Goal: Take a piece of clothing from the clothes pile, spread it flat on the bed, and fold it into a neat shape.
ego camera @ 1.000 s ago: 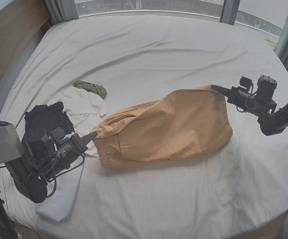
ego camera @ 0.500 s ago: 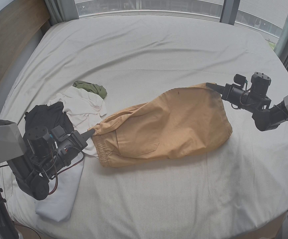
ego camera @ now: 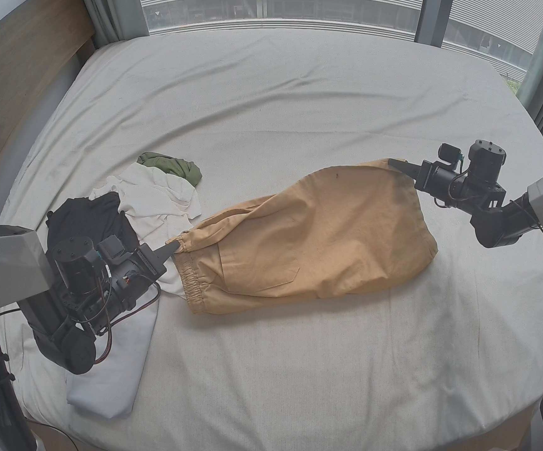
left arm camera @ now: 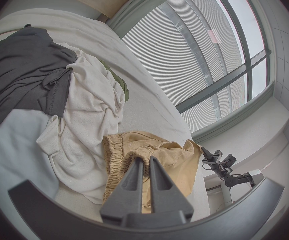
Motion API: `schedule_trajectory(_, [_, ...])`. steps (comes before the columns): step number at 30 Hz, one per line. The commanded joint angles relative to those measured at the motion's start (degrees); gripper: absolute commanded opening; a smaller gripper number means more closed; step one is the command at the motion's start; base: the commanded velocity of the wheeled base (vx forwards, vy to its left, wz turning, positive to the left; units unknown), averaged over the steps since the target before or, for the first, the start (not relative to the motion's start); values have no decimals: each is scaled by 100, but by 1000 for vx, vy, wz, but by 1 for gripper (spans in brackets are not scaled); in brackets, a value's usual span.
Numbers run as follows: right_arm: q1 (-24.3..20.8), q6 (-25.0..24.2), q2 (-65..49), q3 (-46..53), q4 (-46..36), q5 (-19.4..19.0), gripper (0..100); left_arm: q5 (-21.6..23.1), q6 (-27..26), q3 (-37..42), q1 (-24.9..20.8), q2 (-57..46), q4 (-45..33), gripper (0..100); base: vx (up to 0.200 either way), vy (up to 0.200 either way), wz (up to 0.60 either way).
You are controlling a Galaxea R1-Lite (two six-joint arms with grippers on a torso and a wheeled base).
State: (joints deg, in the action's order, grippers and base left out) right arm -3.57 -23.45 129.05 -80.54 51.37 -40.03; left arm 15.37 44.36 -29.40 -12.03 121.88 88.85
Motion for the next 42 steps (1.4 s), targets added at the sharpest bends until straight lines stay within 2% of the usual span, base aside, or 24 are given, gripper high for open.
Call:
schedule_trajectory(1, [6,-1,50,-49,4,-4,0,1,2,-13,-10,64,1,0,0,0,0])
schedule_trajectory(14, [-3,113,76,-84,4,-4,0,1,2,-57,-1,108,1,0,0,0,0])
schedule_trajectory(15, [-3,122,85,-93,4,-4,0,1,2,-57,-1,108,1,100,0,0,0])
schedule_trajectory(16, [-3,122,112,-128,4,4,100,-8,2,-74,-1,108,1,100,0,0,0])
schedule_trajectory(19, [-3,175,261,-313,48,180,100,-34,-6,-127,8,108,1,100,0,0,0])
schedule_trajectory(21, [-12,315,358,-471,92,453,100,-236,-15,-232,52,90,1,100,0,0,0])
schedule_trajectory(24, [-56,315,279,-418,128,488,100,-421,-6,-329,87,55,1,100,0,0,0])
schedule_trajectory(30, [-82,333,-126,39,295,497,100,-395,2,-250,69,-103,10,100,0,0,0])
schedule_trajectory(34, [-65,342,-952,1243,295,497,100,-236,-15,40,-62,-516,19,100,0,0,0])
schedule_trajectory(35, [-65,342,-952,1243,295,497,100,-236,-15,40,-62,-516,19,100,0,0,0])
schedule_trajectory(40, [-12,227,-1655,2658,664,400,100,379,-42,550,-238,-903,19,100,0,0,0])
schedule_trajectory(42, [6,78,-1822,3291,1129,312,100,651,-59,805,-265,-1035,19,100,0,0,0])
